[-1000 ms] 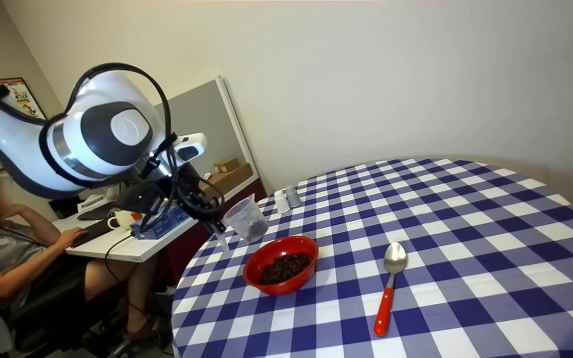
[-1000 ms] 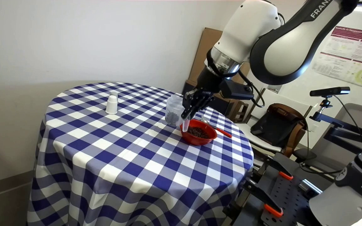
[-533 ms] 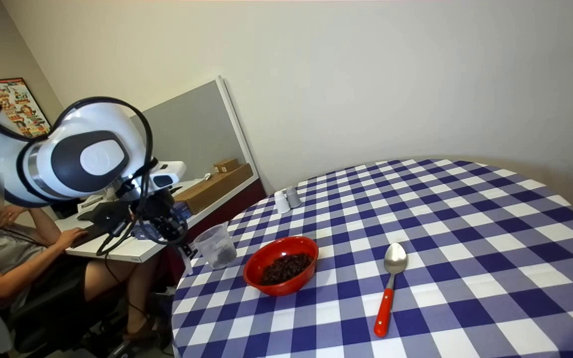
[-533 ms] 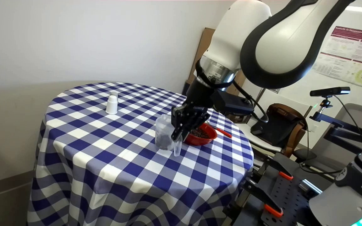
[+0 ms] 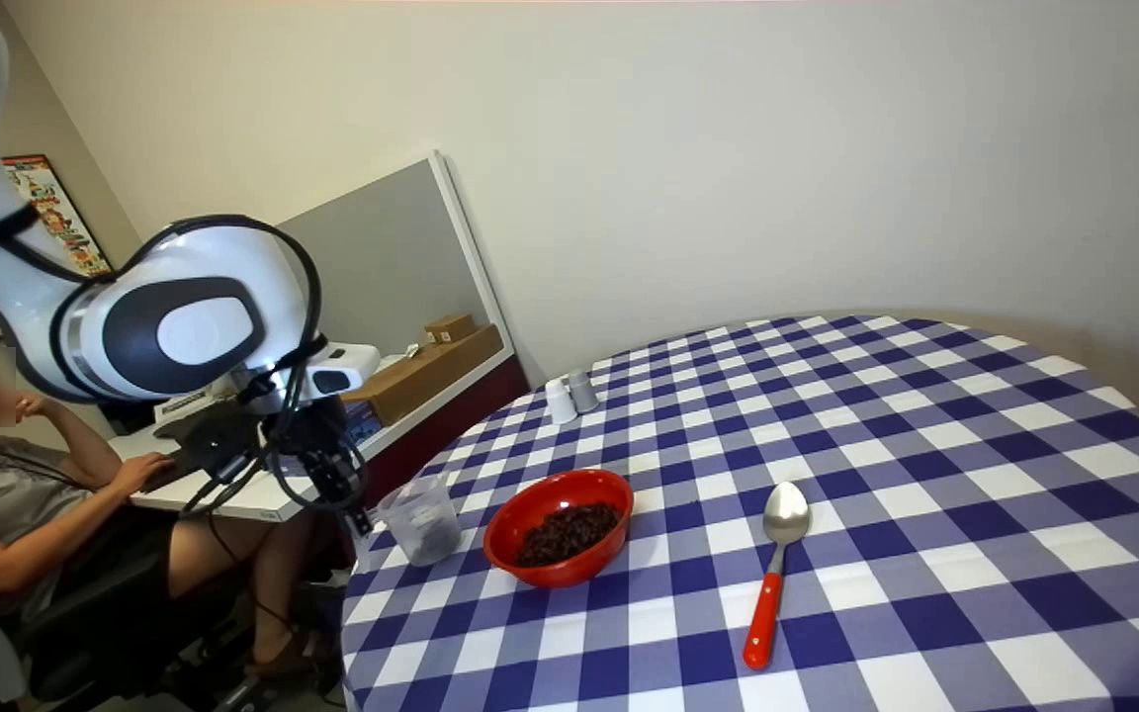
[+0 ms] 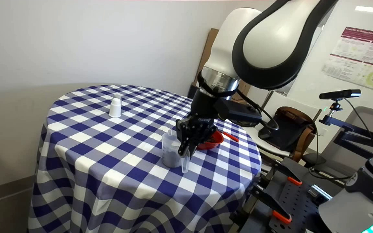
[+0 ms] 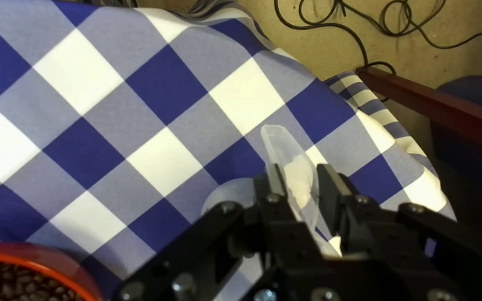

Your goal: Pour some contents from the clear jar into the orange bowl

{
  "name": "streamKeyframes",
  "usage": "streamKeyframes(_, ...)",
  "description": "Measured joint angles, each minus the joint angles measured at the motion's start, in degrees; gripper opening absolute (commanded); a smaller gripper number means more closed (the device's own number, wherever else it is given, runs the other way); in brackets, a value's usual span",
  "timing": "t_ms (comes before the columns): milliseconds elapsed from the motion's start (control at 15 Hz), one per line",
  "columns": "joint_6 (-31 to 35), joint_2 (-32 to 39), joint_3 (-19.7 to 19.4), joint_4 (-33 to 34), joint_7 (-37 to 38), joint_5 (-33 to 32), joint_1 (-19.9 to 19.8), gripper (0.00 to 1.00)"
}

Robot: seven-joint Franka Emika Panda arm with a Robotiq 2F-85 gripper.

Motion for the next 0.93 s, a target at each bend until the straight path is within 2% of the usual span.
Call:
streamKeyframes(133,-0.44,0.37,-0.06,0.4,-1.27,0.33,-0.95,0.56)
streamKeyframes(467,-3.24,0.92,-0.38,1.93,-2.23,0.66,-1.96,0.94)
streamKeyframes(533,-4.02,0.72,-0.32,2.69,-2.41,1.32,-2.14,0.99)
streamKeyframes(800,-8.67,-3.21,-0.59,7.22,-4.55,4.74,-3.76,1.0)
streamKeyframes(933,-12.89,-7.24,-2.23,9.97,-5.64,4.61,-4.78,1.0)
